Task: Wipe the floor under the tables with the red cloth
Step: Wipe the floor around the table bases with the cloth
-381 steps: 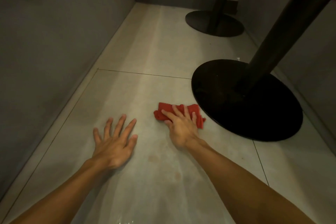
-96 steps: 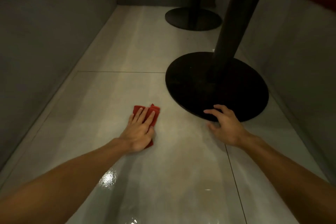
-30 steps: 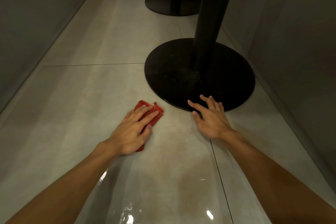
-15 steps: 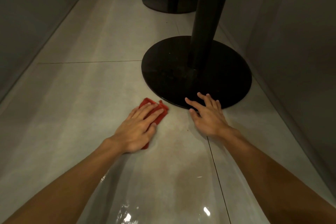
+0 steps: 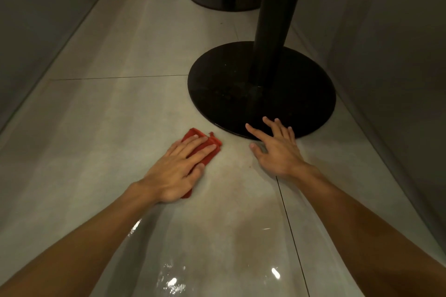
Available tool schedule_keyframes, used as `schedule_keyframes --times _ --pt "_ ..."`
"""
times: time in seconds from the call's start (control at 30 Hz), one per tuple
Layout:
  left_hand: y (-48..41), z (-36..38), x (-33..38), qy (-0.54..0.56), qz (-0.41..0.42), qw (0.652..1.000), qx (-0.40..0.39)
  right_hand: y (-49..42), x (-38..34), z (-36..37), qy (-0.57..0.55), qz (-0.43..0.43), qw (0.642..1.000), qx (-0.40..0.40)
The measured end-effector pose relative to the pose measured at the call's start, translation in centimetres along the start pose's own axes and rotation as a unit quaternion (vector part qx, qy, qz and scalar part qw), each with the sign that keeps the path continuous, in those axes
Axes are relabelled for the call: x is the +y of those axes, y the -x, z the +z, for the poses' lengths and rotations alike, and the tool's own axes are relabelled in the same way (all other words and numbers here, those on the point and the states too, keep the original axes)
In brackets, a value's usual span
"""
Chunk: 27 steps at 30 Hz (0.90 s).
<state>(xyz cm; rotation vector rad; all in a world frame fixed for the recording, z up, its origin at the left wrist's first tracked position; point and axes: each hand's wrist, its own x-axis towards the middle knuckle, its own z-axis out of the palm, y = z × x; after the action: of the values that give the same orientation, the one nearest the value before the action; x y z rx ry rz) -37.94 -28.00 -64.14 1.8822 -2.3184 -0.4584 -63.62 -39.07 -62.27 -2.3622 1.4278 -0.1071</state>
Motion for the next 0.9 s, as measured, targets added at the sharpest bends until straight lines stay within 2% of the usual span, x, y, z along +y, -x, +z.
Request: schedule_keyframes --times 0.1,0.2,0.33,0.47,0.6,0.73,0.9 --pt "-0.4 -0.2 -0.7 -0.006 -0.054 0.998 0.017 -0.1 -0.1 0.1 0.002 0.000 1.000 0.002" --pt "-1.3 -0.1 1.1 0.007 -0.076 0.997 -0.008 -0.1 -0.1 0.2 0.002 0.001 1.000 0.004" --pt "-0.9 0.6 3.6 0.007 -0.012 1.000 -0.016 0.0 -0.2 0.2 0.007 0.010 1.000 0.003" --pt "1.4 0.4 2.8 -0.001 0.049 0.998 -0.032 0.0 -0.2 0.2 0.006 0.008 1.000 0.001" --pt "0.8 -0.6 0.4 -0.016 0.015 0.999 -0.028 0.0 -0.2 0.1 0.000 0.001 1.000 -0.001" --pt "-1.2 0.2 1.6 -0.021 -0.042 0.999 -0.024 0.1 -0.1 0.2 0.002 0.004 1.000 0.002" --pt "1.4 0.7 3.4 -0.015 0.015 0.999 -0.025 0.0 -0.1 0.3 0.001 0.004 1.000 0.006"
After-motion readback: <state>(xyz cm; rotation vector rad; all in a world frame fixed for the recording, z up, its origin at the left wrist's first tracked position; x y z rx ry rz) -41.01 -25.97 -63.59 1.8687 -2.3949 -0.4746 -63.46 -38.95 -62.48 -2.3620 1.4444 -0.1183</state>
